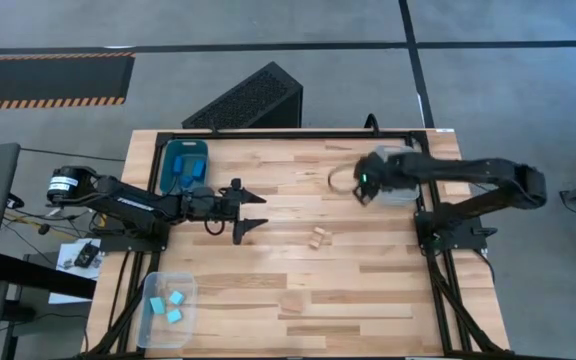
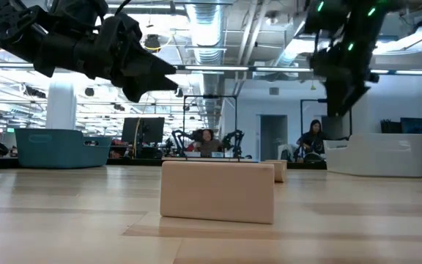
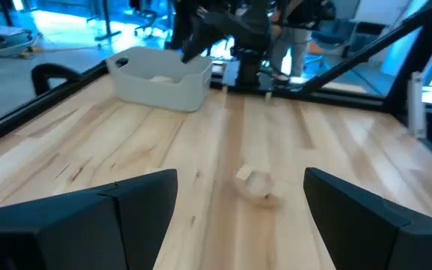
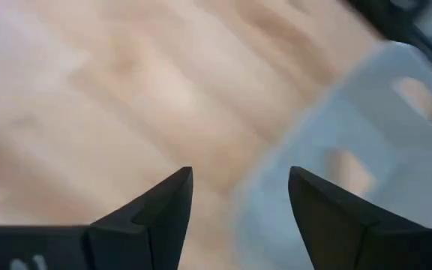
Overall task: Sort & place blocks by color
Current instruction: Put the bottom brown block into the grey bin
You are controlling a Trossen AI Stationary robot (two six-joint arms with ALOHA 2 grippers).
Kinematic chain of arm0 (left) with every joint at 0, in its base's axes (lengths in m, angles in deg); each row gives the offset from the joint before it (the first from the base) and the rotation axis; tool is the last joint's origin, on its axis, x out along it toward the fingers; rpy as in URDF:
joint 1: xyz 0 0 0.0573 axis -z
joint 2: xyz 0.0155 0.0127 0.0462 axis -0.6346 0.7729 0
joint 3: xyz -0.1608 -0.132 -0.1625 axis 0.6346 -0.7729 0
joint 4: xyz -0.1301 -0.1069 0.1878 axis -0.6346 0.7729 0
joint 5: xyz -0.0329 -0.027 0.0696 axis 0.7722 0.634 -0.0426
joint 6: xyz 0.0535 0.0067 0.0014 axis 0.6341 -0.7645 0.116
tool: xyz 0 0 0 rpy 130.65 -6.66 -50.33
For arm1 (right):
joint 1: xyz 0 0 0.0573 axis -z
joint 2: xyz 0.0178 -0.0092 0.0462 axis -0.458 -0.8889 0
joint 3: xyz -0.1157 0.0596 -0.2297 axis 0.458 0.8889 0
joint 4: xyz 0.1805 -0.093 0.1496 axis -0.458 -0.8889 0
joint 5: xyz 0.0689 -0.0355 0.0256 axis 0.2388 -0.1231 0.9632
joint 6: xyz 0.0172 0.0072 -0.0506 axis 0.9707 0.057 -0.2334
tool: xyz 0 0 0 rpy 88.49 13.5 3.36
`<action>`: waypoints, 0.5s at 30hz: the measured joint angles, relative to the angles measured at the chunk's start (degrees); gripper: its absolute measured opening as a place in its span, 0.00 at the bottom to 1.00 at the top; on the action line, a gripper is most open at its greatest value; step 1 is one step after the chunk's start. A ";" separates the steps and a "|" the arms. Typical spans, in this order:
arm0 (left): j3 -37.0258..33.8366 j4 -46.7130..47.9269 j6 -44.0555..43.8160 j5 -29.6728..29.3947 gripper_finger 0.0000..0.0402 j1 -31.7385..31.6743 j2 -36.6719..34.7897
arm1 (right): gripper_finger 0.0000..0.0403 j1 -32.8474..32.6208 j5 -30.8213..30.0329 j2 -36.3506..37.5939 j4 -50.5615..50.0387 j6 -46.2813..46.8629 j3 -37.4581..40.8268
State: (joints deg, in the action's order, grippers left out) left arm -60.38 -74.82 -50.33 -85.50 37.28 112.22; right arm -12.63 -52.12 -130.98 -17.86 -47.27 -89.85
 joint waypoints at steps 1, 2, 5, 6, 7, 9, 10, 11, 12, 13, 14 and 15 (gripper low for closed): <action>0.00 -0.51 -0.04 0.26 0.69 0.44 0.00 | 0.61 -3.79 -0.27 0.52 0.30 1.34 0.00; 0.07 -0.74 -0.04 0.49 0.69 1.13 -0.02 | 0.61 -7.57 -0.65 0.66 1.26 2.55 0.00; 0.89 0.19 0.27 0.63 0.69 3.77 -0.02 | 0.61 -19.32 -3.40 -0.12 6.57 5.06 0.00; 1.32 0.80 0.30 0.45 0.69 4.89 -0.02 | 0.61 -22.95 -4.70 -0.93 9.23 5.35 0.00; 1.78 1.49 0.07 0.29 0.69 6.17 -0.02 | 0.61 -26.37 -5.77 -1.93 11.68 5.63 0.00; 2.86 3.07 -0.79 0.17 0.69 9.43 -0.02 | 0.61 -31.88 -7.60 -4.03 16.52 6.83 0.00; 3.46 3.88 -0.98 -0.47 0.69 11.40 -0.02 | 0.61 -34.18 -8.16 -5.36 19.17 7.55 0.00; 3.95 4.85 -1.02 -2.13 0.69 13.55 -0.02 | 0.61 -36.17 -8.82 -6.80 21.96 8.15 0.00; 4.33 5.49 -0.69 -4.37 0.69 15.76 -0.02 | 0.61 -37.88 -9.34 -8.16 24.38 8.50 0.00; 4.81 6.23 0.39 -7.05 0.69 17.84 -0.02 | 0.61 -39.37 -10.08 -9.68 27.26 8.41 0.00; 5.27 6.57 1.59 -9.83 0.69 19.84 -0.02 | 0.61 -40.60 -10.35 -11.36 31.00 7.48 0.00; 5.87 6.86 2.65 -12.57 0.69 21.53 -0.02 | 0.61 -41.70 -10.36 -13.18 34.48 6.14 -0.02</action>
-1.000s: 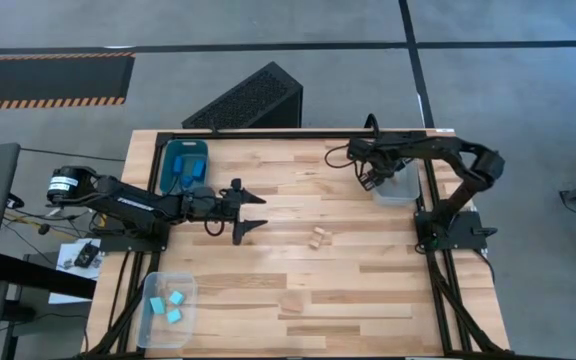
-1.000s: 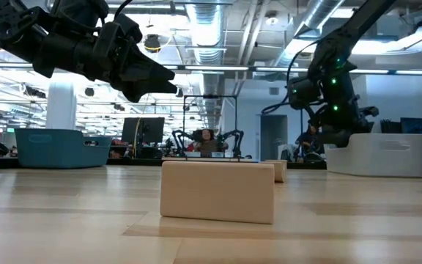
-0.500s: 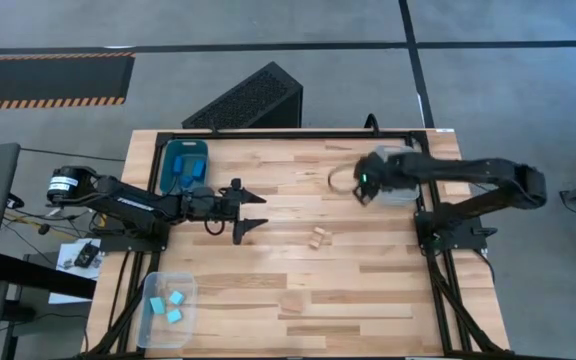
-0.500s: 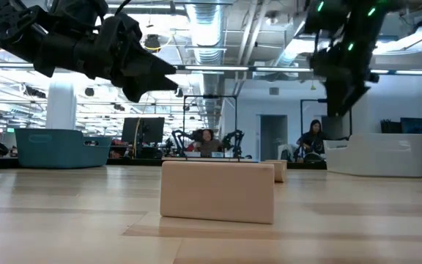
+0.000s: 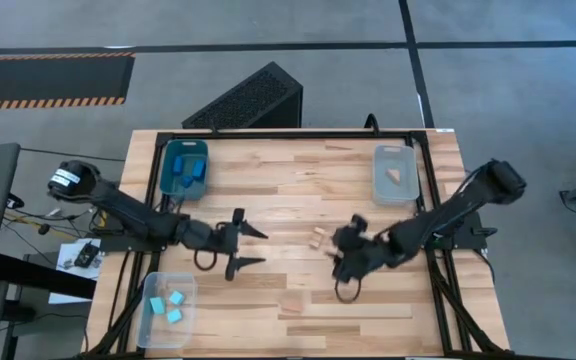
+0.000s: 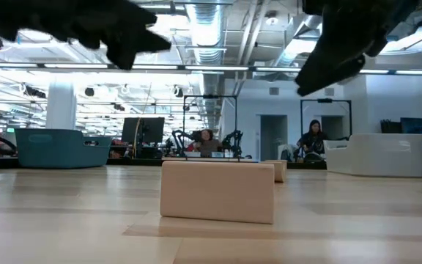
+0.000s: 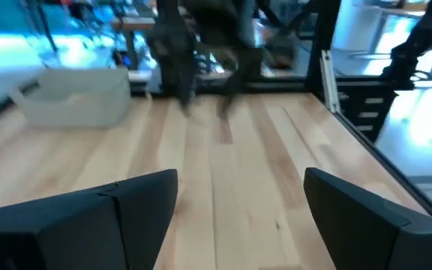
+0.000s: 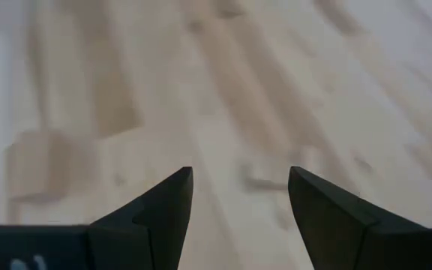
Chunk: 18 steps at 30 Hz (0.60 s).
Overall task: Sort & place blocks by color
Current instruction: Put the bottom brown block into the grey bin
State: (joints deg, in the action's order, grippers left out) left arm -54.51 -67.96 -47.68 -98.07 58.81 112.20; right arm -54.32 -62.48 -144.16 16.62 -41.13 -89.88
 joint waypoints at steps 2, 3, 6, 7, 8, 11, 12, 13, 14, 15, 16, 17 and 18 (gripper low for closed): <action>1.47 0.57 1.59 -3.67 0.69 2.37 0.00 | 0.61 -1.90 0.02 -3.99 6.98 -4.04 0.00; 2.08 0.68 1.65 -4.65 0.69 3.16 0.00 | 0.61 -2.70 -0.11 -6.18 11.10 -6.49 0.00; 3.29 0.82 -0.67 -6.57 0.69 5.36 0.00 | 0.61 -4.41 -0.05 -12.52 22.05 -12.63 0.02; 3.52 0.86 -1.50 -7.71 0.69 6.23 0.00 | 0.61 -4.99 -0.03 -14.58 25.85 -14.11 0.04; 3.57 0.86 -2.17 -9.11 0.69 7.22 0.00 | 0.61 -5.50 0.17 -16.40 29.88 -15.39 -0.04; 3.57 1.43 -3.67 -13.81 0.69 10.22 0.00 | 0.61 -6.64 0.89 -20.58 36.62 -18.58 -0.71; 3.57 1.80 -4.04 -15.20 0.69 11.08 0.00 | 0.61 -6.84 1.47 -21.85 37.83 -18.83 -1.33; 3.57 2.12 -4.14 -16.54 0.69 11.85 0.02 | 0.61 -7.03 1.69 -22.88 38.09 -18.78 -2.08; 3.57 2.15 -4.15 -17.37 0.69 12.44 0.18 | 0.61 -7.13 2.41 -23.91 38.18 -18.60 -2.92; 3.59 2.06 -4.16 -17.76 0.69 12.91 0.53 | 0.61 -7.15 3.24 -25.14 38.33 -18.57 -3.80; 3.59 2.18 -4.10 -17.95 0.69 13.21 0.90 | 0.61 -7.13 4.27 -26.44 38.51 -18.56 -4.81; 3.59 2.29 -3.78 -18.08 0.69 13.35 1.20 | 0.61 -7.29 5.37 -27.69 38.56 -18.55 -5.78; 3.59 1.87 -3.65 -18.08 0.69 13.44 1.70 | 0.61 -7.58 5.83 -28.77 38.26 -18.55 -6.48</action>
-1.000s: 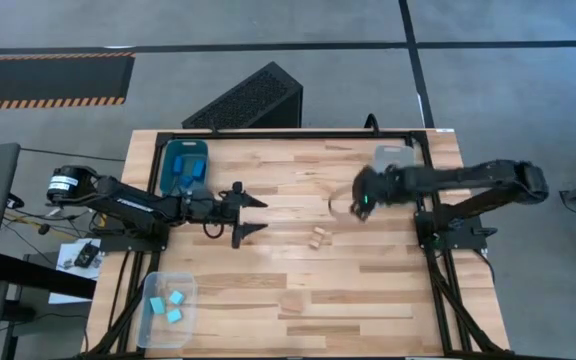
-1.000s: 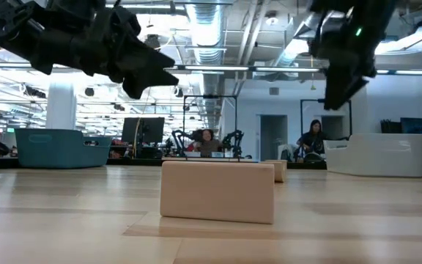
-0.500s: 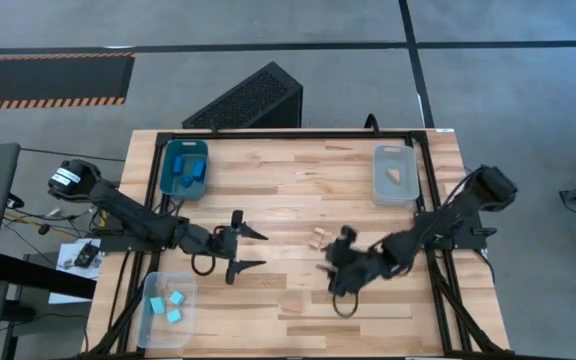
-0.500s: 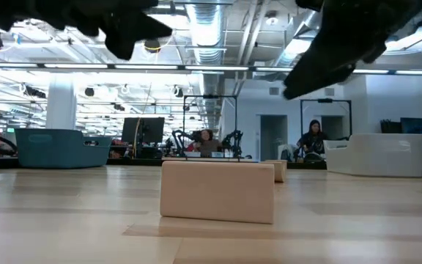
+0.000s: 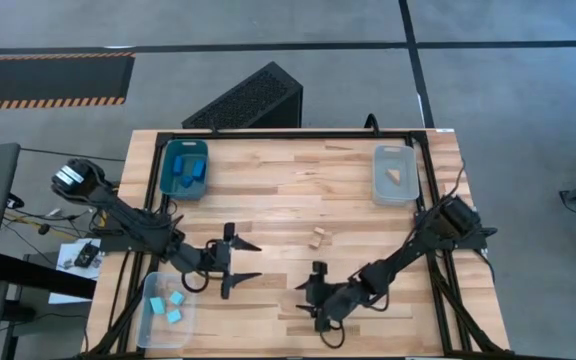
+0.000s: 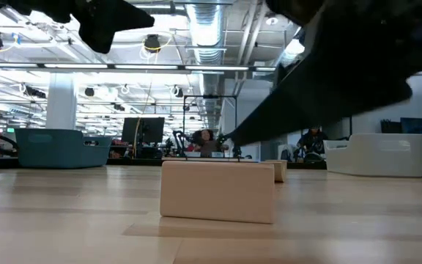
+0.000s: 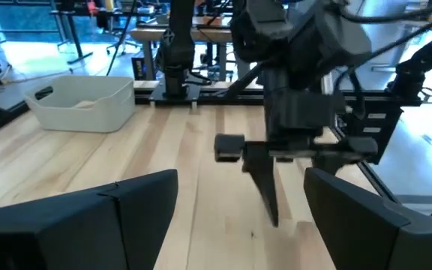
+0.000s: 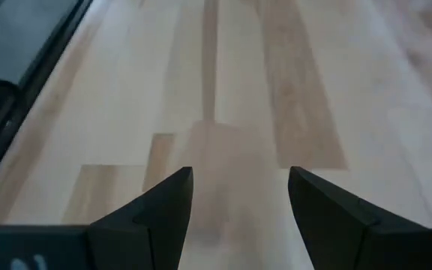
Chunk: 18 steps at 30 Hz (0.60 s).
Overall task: Sort & place blocks by color
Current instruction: Put the bottom brown block into the grey bin
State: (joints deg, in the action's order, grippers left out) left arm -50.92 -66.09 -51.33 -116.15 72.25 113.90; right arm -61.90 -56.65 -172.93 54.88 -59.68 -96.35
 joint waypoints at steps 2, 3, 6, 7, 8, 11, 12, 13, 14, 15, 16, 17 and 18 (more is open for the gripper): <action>0.00 0.28 0.15 0.00 0.69 -0.08 1.01 | 0.61 -0.48 0.94 -2.51 0.34 -0.12 -2.12; 0.00 0.59 0.52 0.00 0.69 -0.22 1.32 | 0.61 -0.78 1.30 -3.35 0.08 -0.31 -2.87; 0.00 0.11 1.04 0.44 0.69 -0.98 2.69 | 0.61 -1.13 1.80 -5.58 -0.35 0.07 -4.73; 0.00 0.24 1.03 0.47 0.69 -1.26 3.01 | 0.61 -1.12 1.78 -5.99 -0.78 0.50 -5.03; 0.00 0.15 1.01 0.58 0.69 -1.50 3.33 | 0.61 -1.06 1.71 -6.23 -1.09 0.92 -5.11; 0.00 0.39 0.43 0.96 0.69 -2.16 4.03 | 0.61 -0.82 0.94 -6.94 -2.20 2.89 -5.34; -0.02 0.30 0.31 1.03 0.69 -2.34 4.03 | 0.61 -0.82 0.74 -6.94 -2.74 3.08 -5.30; -0.02 -0.02 0.16 1.06 0.69 -2.47 4.00 | 0.61 -0.81 0.79 -6.94 -3.16 3.28 -5.30; -0.02 -0.08 0.02 1.07 0.69 -2.57 4.00 | 0.61 -0.90 0.80 -6.91 -3.58 3.44 -5.30; -0.02 -0.05 -0.03 1.09 0.69 -2.62 4.00 | 0.61 -0.94 0.85 -6.91 -3.91 3.46 -5.30; -0.02 -0.03 -0.03 1.11 0.69 -2.62 4.00 | 0.61 -1.02 0.90 -6.91 -4.29 3.44 -5.30; -0.02 -0.06 -0.03 1.17 0.69 -2.63 4.00 | 0.61 -0.99 0.88 -6.91 -4.44 3.45 -5.30; -0.02 0.05 -0.03 1.53 0.69 -2.67 4.00 | 0.60 -0.95 0.75 -6.91 -4.51 3.45 -5.30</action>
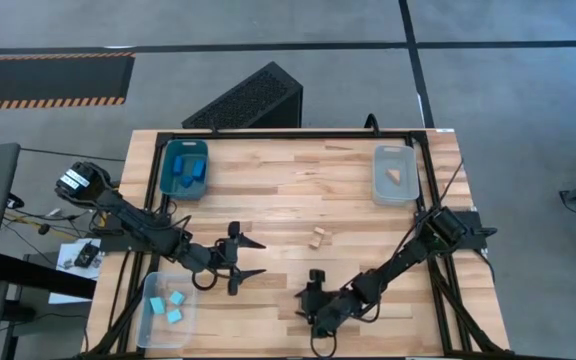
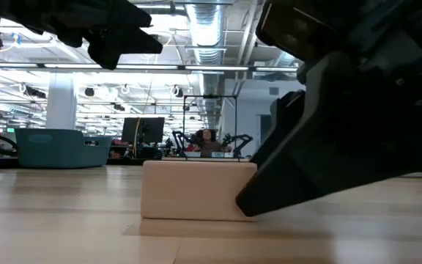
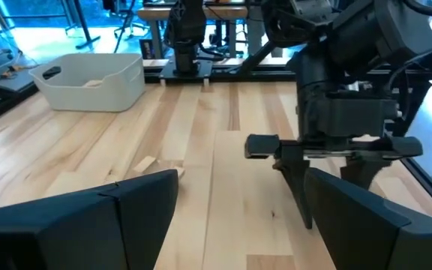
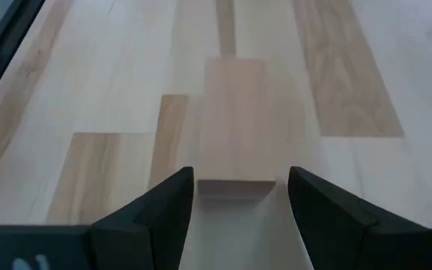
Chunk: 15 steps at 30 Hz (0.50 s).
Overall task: Sort & place blocks by color
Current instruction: Put the bottom brown block into the grey bin
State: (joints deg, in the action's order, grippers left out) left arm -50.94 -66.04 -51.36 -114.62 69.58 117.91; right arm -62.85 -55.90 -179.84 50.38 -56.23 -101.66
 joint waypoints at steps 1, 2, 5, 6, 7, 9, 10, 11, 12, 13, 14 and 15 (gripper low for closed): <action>0.00 0.18 0.02 0.11 0.69 -0.08 0.00 | 0.59 0.02 -0.10 0.00 0.00 0.00 0.00; 0.00 0.25 0.00 0.62 0.69 -0.13 0.00 | 0.58 0.02 -0.25 0.00 0.00 -0.02 0.00; 0.00 0.23 -0.32 0.71 0.69 -0.26 0.00 | 0.55 0.61 -0.11 0.00 0.84 -0.27 0.00; 0.00 0.26 -0.70 0.72 0.69 -0.26 0.00 | 0.54 0.86 0.31 0.00 1.21 -0.28 0.00; 0.00 0.41 -1.13 0.72 0.69 -0.26 0.00 | 0.53 1.14 0.83 0.00 1.41 -0.28 0.00; 0.00 1.26 -1.88 1.11 0.69 -0.26 -0.02 | 0.51 1.70 1.72 0.00 1.66 -0.28 0.00; 0.00 1.93 -2.26 1.41 0.69 -0.28 -0.02 | 0.50 2.02 2.18 0.00 1.82 -0.30 0.00; 0.00 2.41 -2.57 1.76 0.69 -0.28 -0.02 | 0.49 2.26 2.28 0.00 1.86 -0.30 0.00; 0.00 2.79 -2.96 2.46 0.69 -0.28 -0.02 | 0.49 2.47 2.28 0.00 1.83 -0.31 0.00; 0.00 3.13 -3.25 3.21 0.69 -0.30 -0.02 | 0.48 2.57 2.24 0.00 1.77 -0.33 0.00; 0.00 3.61 -3.52 4.12 0.69 -0.30 -0.02 | 0.46 2.83 2.27 0.00 1.77 -0.36 0.00; 0.00 4.09 -3.58 5.13 0.69 -0.30 -0.02 | 0.44 2.87 2.24 0.00 1.77 -0.42 0.00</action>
State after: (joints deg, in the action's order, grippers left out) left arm -50.94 -61.95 -54.93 -109.48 69.28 117.88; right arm -59.98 -53.66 -179.84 52.14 -56.65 -101.66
